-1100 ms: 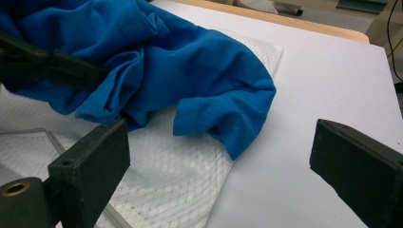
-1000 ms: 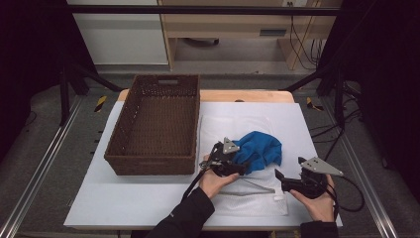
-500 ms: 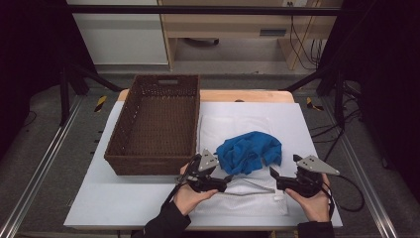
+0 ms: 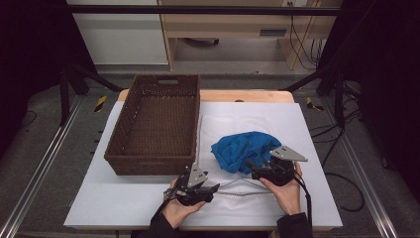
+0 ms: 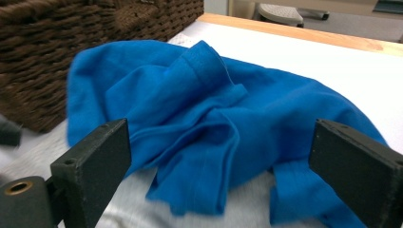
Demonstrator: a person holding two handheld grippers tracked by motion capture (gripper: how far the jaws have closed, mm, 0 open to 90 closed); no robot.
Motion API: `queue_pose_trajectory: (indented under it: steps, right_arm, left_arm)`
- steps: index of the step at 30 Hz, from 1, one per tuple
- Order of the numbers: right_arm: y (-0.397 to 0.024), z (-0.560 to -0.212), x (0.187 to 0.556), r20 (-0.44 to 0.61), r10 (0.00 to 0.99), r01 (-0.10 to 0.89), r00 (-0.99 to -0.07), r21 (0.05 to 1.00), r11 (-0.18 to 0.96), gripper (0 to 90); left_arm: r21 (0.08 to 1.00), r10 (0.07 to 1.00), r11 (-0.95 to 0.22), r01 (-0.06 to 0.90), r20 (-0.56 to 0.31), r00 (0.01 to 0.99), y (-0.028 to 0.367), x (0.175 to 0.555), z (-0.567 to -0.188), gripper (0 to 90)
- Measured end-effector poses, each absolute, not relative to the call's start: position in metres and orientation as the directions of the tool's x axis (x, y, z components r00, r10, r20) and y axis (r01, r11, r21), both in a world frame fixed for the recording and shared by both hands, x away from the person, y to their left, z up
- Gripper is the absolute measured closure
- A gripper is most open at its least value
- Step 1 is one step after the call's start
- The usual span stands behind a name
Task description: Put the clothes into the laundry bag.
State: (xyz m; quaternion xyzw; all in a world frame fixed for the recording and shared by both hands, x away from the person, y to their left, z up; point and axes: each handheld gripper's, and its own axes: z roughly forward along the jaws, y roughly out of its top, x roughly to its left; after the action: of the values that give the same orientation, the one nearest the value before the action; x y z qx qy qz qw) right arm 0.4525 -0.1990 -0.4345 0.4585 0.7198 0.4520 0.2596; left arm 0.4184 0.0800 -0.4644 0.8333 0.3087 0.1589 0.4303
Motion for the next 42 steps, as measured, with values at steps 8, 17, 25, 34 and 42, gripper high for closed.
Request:
queue_pose_trajectory:
  steps: [8,17,25,34,42]
  right_arm:
    - [-0.176,-0.45,0.484,0.061,0.914,0.499,-0.401,0.851,0.162,8.3]
    - [-0.17,-0.469,0.495,0.04,0.922,0.559,-0.386,0.805,0.199,27.6]
    - [-0.173,-0.468,0.494,0.05,0.913,0.582,-0.406,0.784,0.216,78.3]
    - [-0.225,-0.427,0.473,0.043,0.933,0.524,-0.358,0.836,0.163,81.5]
    - [-0.259,-0.439,0.46,-0.011,0.955,0.526,-0.297,0.833,0.173,81.0]
  left_arm:
    - [0.801,0.642,-0.447,0.397,-0.021,0.766,0.08,0.42,-0.474,48.8]
    - [0.774,0.666,-0.459,0.437,-0.026,0.746,0.078,0.425,-0.487,61.3]
    - [0.77,0.689,-0.454,0.448,-0.015,0.725,0.078,0.425,-0.487,70.0]
    - [0.77,0.69,-0.443,0.459,-0.034,0.723,0.08,0.427,-0.487,73.2]
    - [0.771,0.691,-0.442,0.459,-0.035,0.722,0.08,0.427,-0.487,73.1]
